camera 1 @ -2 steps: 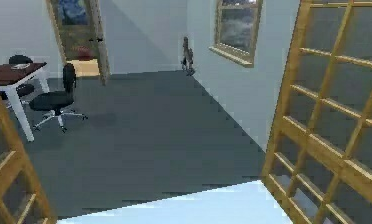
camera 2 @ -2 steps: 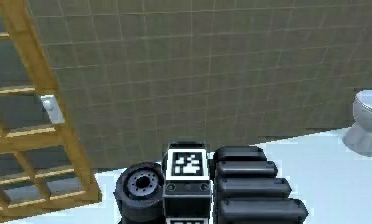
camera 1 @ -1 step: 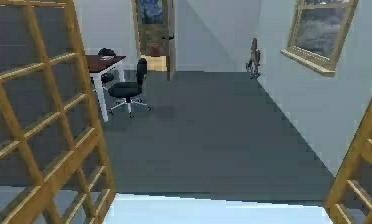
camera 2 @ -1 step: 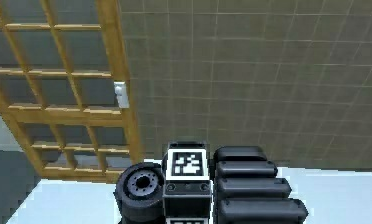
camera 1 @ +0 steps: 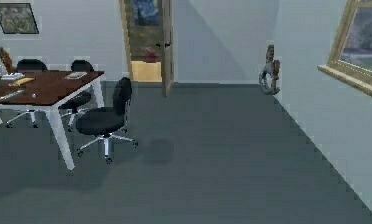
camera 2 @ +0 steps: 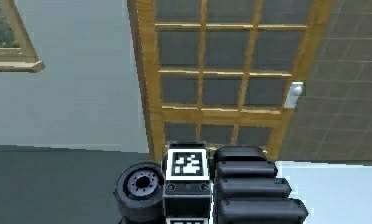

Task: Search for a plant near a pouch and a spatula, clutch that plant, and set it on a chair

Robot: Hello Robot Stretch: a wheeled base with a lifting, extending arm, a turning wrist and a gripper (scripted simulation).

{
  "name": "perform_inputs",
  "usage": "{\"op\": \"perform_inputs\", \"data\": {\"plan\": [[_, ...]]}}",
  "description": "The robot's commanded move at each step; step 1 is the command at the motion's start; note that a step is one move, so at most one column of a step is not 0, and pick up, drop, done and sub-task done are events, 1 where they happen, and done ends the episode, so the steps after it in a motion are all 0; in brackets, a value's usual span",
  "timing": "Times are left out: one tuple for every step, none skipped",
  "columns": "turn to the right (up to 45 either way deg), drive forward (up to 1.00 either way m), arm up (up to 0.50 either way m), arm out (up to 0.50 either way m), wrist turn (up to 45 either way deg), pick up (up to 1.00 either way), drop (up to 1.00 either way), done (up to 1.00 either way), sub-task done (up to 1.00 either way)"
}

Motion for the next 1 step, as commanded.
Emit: {"op": "perform_inputs", "data": {"plan": [[-6.0,0.0,0.0,0.0,0.0,0.0,0.0,0.0,0.0]]}}
